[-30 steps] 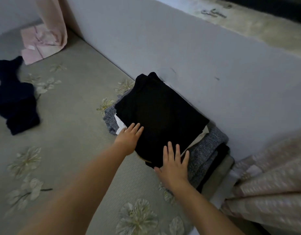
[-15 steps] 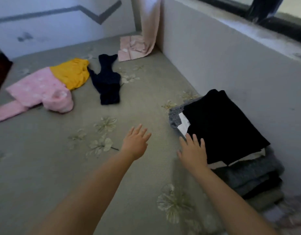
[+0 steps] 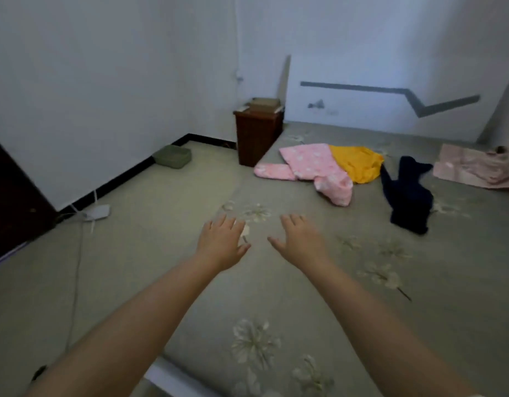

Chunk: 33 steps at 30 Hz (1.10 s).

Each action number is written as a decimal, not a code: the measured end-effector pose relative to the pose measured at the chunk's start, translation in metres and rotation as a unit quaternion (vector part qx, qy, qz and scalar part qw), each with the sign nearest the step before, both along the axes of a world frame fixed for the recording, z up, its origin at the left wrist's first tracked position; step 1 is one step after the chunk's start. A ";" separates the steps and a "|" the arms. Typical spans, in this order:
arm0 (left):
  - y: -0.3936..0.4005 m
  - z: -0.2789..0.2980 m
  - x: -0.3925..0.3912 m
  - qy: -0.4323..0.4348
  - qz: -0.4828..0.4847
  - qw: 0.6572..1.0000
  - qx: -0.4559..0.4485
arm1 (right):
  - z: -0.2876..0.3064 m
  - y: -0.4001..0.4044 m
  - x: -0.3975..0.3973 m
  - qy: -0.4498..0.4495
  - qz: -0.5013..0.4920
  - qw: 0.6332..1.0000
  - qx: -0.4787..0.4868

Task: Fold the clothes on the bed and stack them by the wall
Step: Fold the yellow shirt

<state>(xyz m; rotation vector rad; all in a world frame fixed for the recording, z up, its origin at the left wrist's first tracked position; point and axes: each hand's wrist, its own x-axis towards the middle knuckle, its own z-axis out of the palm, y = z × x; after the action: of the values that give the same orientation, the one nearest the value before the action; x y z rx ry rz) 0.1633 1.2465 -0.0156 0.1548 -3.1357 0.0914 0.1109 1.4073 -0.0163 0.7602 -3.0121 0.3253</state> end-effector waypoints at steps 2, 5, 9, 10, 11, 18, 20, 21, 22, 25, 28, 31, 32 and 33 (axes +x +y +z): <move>-0.066 0.016 0.031 0.000 0.061 0.998 -0.002 | 0.016 -0.072 0.015 -0.003 0.067 0.998 0.004; -0.155 0.032 0.072 0.012 0.152 0.988 0.009 | 0.034 -0.169 0.033 0.001 0.150 0.988 0.039; -0.261 0.045 0.111 0.024 0.235 0.972 0.011 | 0.048 -0.290 0.046 -0.003 0.225 0.973 0.049; -0.288 0.049 0.116 0.022 0.254 0.967 0.010 | 0.051 -0.319 0.047 -0.003 0.239 0.970 0.046; -0.316 0.053 0.120 0.021 0.271 0.962 0.009 | 0.054 -0.349 0.047 0.002 0.252 0.967 0.043; -0.509 0.092 0.129 0.049 0.358 0.932 -0.014 | 0.078 -0.572 0.031 0.002 0.333 0.943 0.011; -0.562 0.099 0.135 0.048 0.378 0.925 -0.020 | 0.086 -0.636 0.030 0.002 0.357 0.934 0.004; -0.587 0.101 0.139 0.049 0.387 0.920 -0.021 | 0.088 -0.667 0.031 0.002 0.370 0.929 -0.003; -0.611 0.103 0.144 0.051 0.397 0.916 -0.021 | 0.089 -0.696 0.034 0.002 0.384 0.923 -0.010; -0.679 0.100 0.158 0.044 0.418 0.907 -0.026 | 0.082 -0.773 0.042 0.009 0.412 0.911 -0.017; -0.747 0.092 0.161 0.028 0.420 0.907 -0.032 | 0.067 -0.838 0.042 0.027 0.414 0.910 -0.009; -0.801 0.081 0.140 0.013 0.403 0.915 -0.032 | 0.052 -0.880 0.027 0.023 0.382 0.924 -0.005; -0.815 0.078 0.126 0.010 0.389 0.921 -0.031 | 0.047 -0.889 0.018 0.024 0.364 0.931 -0.006; -0.827 0.074 0.108 0.011 0.371 0.928 -0.029 | 0.043 -0.896 0.006 0.026 0.342 0.939 -0.007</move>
<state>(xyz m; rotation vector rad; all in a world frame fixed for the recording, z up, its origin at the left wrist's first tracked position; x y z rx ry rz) 0.2711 0.4191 0.0580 1.3066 -2.8481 0.1759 0.1173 0.5115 0.0267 1.7627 -2.5820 0.3175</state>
